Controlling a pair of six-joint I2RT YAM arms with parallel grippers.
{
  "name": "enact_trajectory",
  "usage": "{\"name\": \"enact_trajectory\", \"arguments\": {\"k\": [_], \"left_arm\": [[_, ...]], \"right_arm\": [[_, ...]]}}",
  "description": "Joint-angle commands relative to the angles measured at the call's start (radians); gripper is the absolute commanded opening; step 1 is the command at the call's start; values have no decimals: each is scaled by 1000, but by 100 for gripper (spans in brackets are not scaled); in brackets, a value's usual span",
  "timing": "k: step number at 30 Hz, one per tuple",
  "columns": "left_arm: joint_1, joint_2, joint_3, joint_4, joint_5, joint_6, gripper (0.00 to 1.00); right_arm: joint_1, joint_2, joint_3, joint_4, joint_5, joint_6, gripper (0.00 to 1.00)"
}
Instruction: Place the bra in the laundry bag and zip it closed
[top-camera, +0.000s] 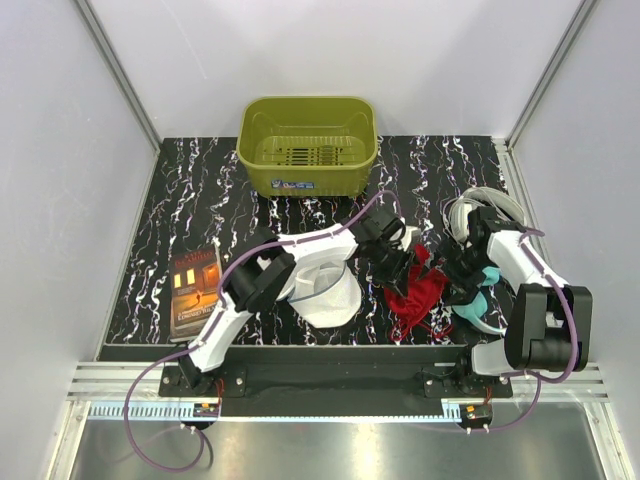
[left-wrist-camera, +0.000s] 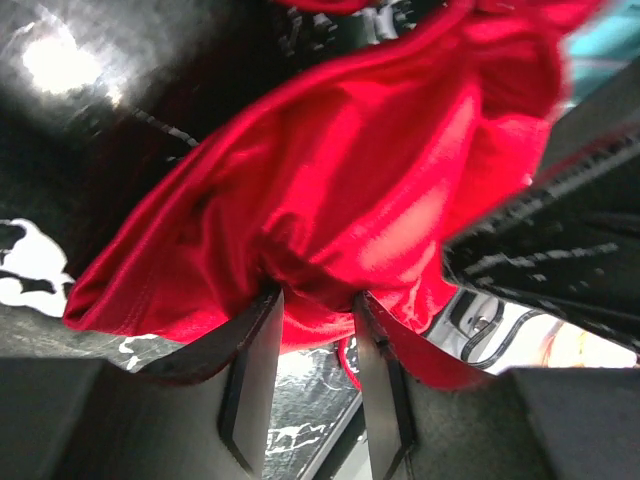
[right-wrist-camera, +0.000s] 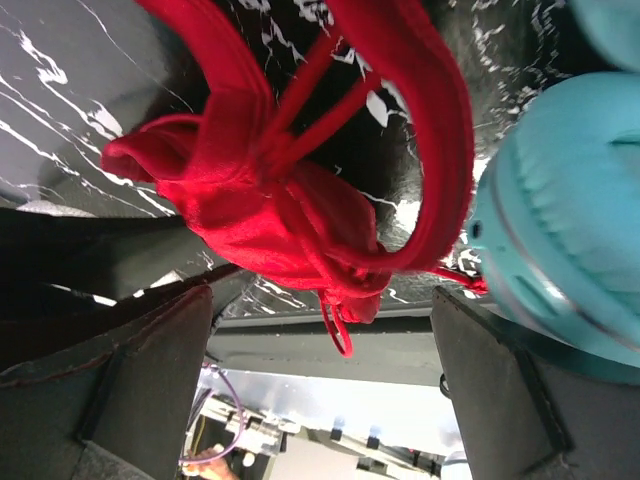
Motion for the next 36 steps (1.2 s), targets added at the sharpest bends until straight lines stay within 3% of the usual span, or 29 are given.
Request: {"name": "enact_trajectory", "arguments": {"k": [1, 13, 22, 26, 30, 32, 33, 36], "left_arm": [[8, -94, -17, 79, -3, -14, 41], [78, -235, -61, 78, 23, -33, 48], [146, -441, -176, -22, -72, -19, 52], [157, -497, -205, -39, -80, -45, 53], [169, -542, -234, -49, -103, -85, 56], [174, -569, -250, -56, -123, -97, 57], [177, -577, -254, -57, -127, -106, 58], [187, -612, -276, -62, -136, -138, 59]], "right_arm": [[-4, -21, -42, 64, -32, 12, 98], [1, 56, -61, 193, -39, -14, 97], [4, 77, -128, 311, -50, 14, 91], [5, 97, -125, 370, -78, -1, 81], [5, 81, -124, 411, -107, -29, 58], [5, 76, -121, 414, -121, -38, 54], [5, 68, -124, 419, -131, -41, 46], [5, 44, -124, 425, -179, -40, 34]]}}
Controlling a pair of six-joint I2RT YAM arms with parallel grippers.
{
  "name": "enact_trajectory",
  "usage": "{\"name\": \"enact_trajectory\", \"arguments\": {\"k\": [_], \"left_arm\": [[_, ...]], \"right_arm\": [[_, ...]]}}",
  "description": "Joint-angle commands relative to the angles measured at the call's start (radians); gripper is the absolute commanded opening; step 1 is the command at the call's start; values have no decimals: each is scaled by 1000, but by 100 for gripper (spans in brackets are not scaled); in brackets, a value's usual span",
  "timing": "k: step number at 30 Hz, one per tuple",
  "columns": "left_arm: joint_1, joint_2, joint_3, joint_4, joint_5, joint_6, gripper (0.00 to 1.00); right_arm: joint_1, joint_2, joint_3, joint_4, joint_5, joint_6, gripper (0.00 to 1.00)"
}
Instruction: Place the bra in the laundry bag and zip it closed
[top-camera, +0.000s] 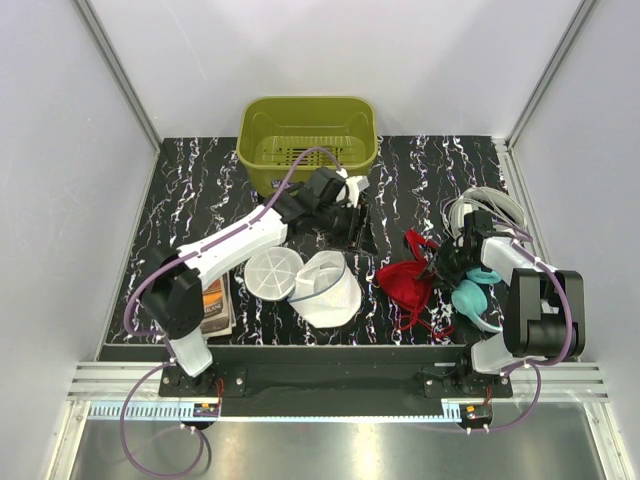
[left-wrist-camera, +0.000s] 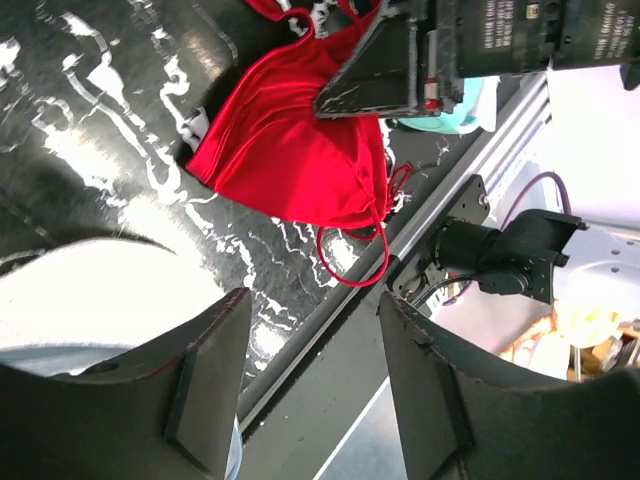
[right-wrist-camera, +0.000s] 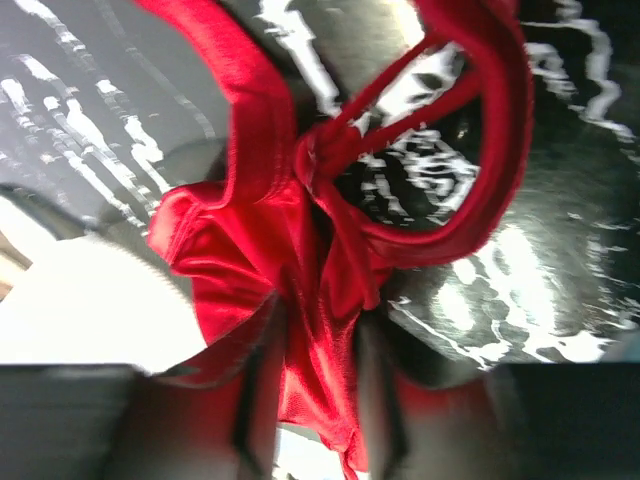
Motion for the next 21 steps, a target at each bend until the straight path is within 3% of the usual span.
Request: {"name": "enact_trajectory", "arguments": {"k": [1, 3, 4, 6, 13, 21], "left_arm": [[21, -93, -26, -3, -37, -60, 59], [22, -116, -33, -10, -52, -77, 61], [22, -124, -37, -14, -55, -83, 65], [25, -150, -46, -17, -57, -110, 67], [33, -236, -115, 12, -95, -261, 75], [30, -360, -370, 406, -91, -511, 80]], "right_arm": [[3, -42, -1, 53, -85, -25, 25], [3, -74, 2, 52, -122, -18, 16], [3, -86, 5, 44, -135, -15, 7], [3, -135, 15, 38, -177, 4, 3], [4, -267, 93, 27, -350, 58, 0], [60, -278, 222, 62, -428, 179, 0]]}}
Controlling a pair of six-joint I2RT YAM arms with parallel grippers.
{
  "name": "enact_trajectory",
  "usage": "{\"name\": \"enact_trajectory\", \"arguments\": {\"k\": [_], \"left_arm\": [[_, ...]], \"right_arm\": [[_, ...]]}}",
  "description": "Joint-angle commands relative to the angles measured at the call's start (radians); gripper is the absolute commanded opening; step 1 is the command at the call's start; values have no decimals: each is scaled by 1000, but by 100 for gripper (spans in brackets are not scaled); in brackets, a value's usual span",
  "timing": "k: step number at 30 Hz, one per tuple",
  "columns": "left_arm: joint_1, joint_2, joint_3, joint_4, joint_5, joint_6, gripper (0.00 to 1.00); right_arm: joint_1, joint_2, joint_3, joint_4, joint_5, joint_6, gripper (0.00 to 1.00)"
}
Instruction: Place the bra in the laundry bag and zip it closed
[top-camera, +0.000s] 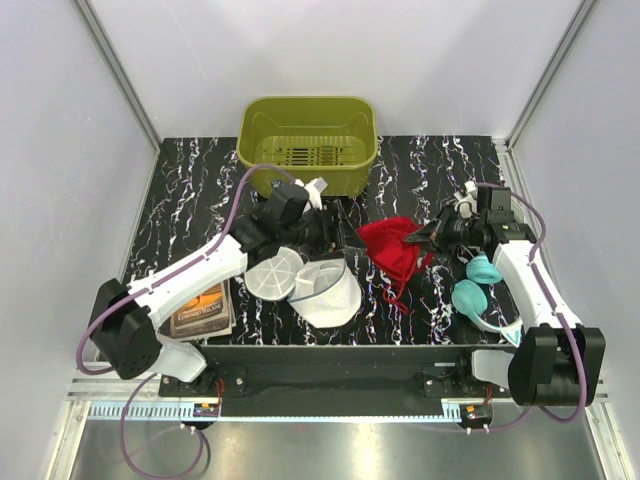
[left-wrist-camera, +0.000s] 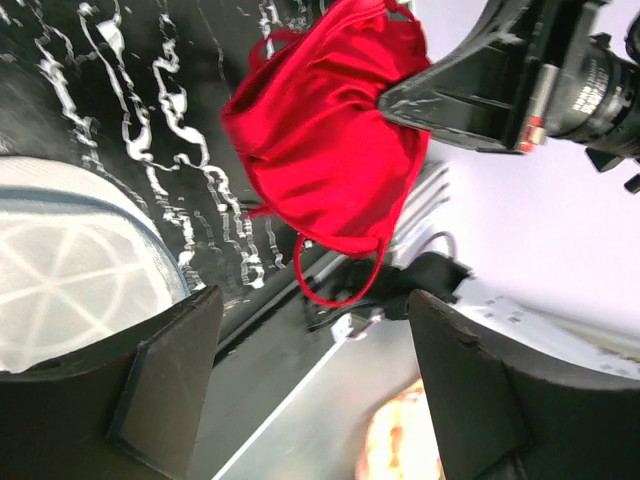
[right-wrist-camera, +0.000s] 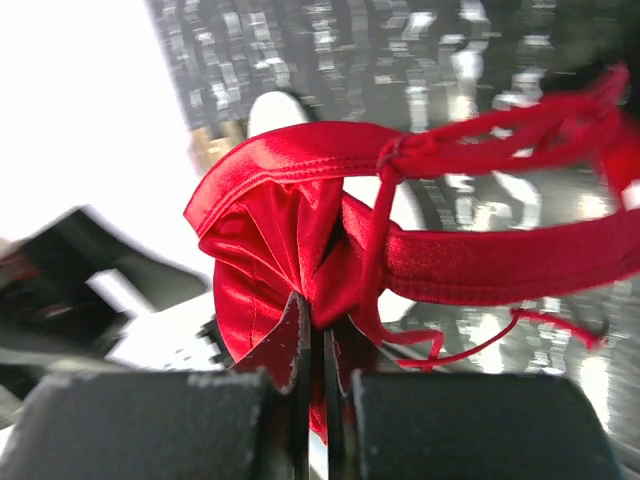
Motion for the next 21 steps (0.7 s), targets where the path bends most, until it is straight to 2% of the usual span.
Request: {"name": "enact_trajectory", "arguments": {"k": [1, 4, 10, 16, 19, 21], "left_arm": [[1, -74, -133, 274, -36, -169, 80], [-6, -82, -181, 395, -69, -201, 82], [-29, -57, -160, 466, -89, -206, 83], [-26, -114, -219, 538, -93, -221, 81], [-20, -148, -259, 502, -47, -247, 80], [-19, -207, -302, 489, -65, -258, 81]], "right_arm": [[51, -15, 92, 53, -110, 115, 0], [79, -11, 103, 112, -147, 199, 0], [151, -23, 112, 203, -139, 319, 0], [177, -27, 81, 240, -139, 334, 0], [177, -27, 71, 238, -124, 327, 0], [177, -29, 71, 241, -116, 325, 0]]}}
